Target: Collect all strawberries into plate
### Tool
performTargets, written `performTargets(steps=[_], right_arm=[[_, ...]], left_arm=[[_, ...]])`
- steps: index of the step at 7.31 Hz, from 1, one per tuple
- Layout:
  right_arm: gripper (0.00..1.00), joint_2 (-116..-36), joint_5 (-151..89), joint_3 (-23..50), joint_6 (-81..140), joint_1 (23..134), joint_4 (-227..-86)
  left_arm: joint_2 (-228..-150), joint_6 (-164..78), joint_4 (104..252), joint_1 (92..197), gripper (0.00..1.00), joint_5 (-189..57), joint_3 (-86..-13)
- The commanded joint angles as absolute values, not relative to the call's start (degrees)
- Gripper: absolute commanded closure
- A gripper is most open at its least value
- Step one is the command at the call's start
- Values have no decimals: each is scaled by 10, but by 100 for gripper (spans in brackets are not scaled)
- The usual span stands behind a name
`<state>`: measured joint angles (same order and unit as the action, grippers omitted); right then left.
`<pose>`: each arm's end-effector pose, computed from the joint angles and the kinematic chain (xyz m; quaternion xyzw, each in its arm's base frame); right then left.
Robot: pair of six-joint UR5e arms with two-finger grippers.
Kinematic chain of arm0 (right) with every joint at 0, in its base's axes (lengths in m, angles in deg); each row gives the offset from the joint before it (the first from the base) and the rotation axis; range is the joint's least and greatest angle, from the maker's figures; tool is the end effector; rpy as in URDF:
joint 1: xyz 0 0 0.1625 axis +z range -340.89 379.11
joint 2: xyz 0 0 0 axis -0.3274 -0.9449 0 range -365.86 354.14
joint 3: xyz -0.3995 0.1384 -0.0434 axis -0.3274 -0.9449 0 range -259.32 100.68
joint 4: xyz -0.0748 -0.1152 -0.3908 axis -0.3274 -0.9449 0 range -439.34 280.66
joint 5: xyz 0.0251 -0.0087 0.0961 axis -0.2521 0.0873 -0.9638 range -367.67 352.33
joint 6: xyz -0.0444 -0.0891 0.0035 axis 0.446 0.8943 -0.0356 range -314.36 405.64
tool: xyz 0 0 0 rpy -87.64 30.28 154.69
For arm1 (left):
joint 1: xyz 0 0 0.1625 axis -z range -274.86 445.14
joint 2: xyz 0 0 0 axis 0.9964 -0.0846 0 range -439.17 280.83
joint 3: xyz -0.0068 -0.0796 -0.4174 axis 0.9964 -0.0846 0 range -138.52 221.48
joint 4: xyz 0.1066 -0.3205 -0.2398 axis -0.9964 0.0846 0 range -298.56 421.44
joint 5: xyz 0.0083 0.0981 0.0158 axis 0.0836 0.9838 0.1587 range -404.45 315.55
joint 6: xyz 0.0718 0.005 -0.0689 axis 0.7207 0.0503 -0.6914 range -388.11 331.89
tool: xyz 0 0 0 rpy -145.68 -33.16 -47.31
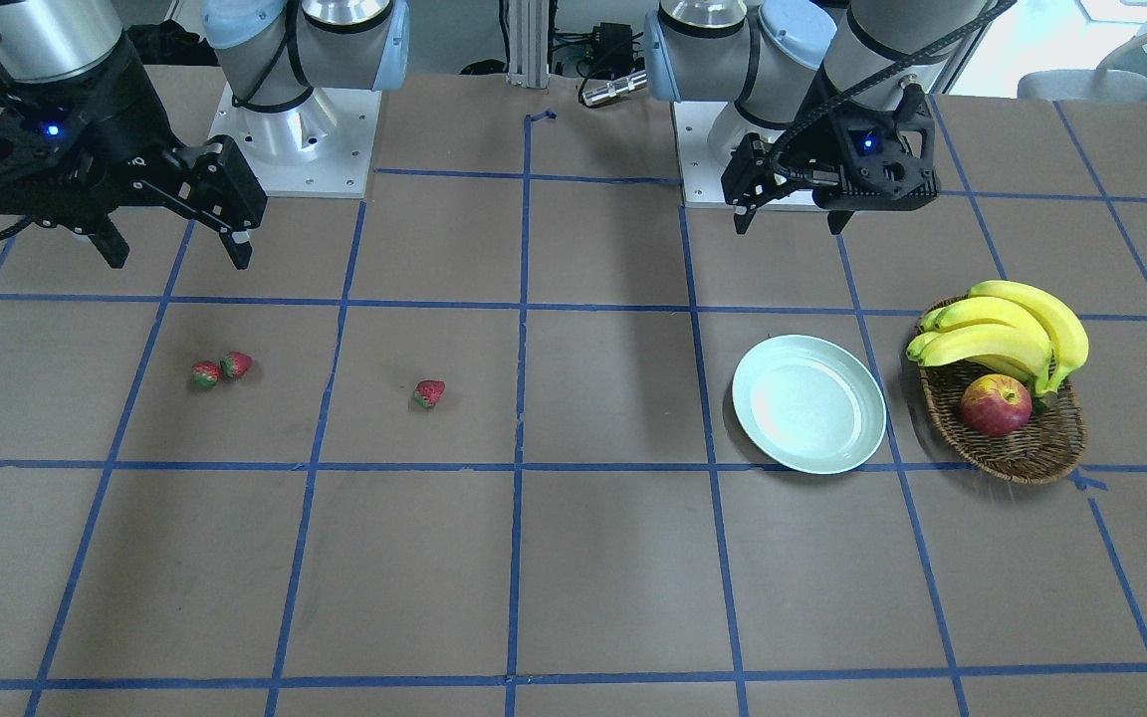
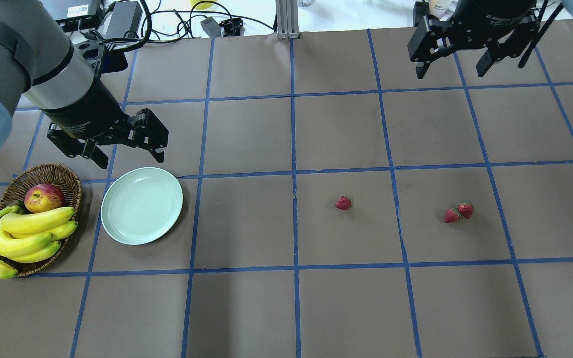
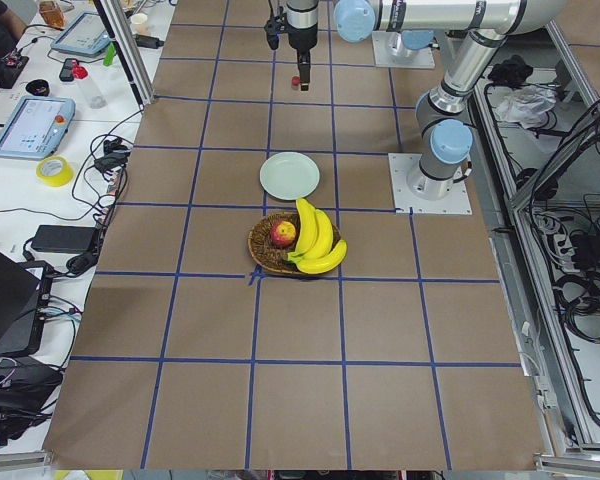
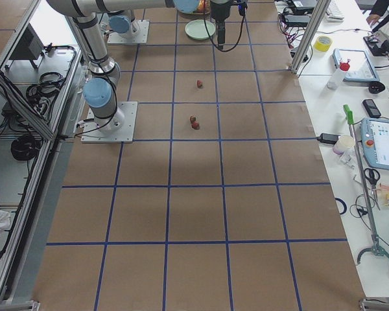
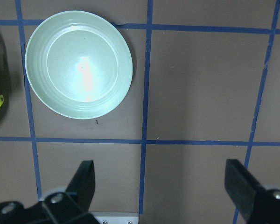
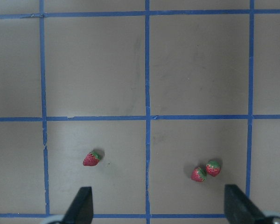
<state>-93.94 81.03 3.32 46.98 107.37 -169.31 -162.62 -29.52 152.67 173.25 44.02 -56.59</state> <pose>0.1200 -0.5172 0.5347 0.0030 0.9988 -0.0473 0.0101 -0.1213 -0.4427 0.4700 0.0292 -0.9992 -0.0239 0.0135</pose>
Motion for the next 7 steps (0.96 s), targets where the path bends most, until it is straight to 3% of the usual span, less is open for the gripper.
performTargets(steps=[1,7], right_arm=[[0,-938,808,39,466,1084,-1690],[0,-933,800,36,468,1100,-1692]], left_arm=[[-1626,-295,1527,1732,0,441,-566],[-1601,-307,1515,1736,0,465,-595]])
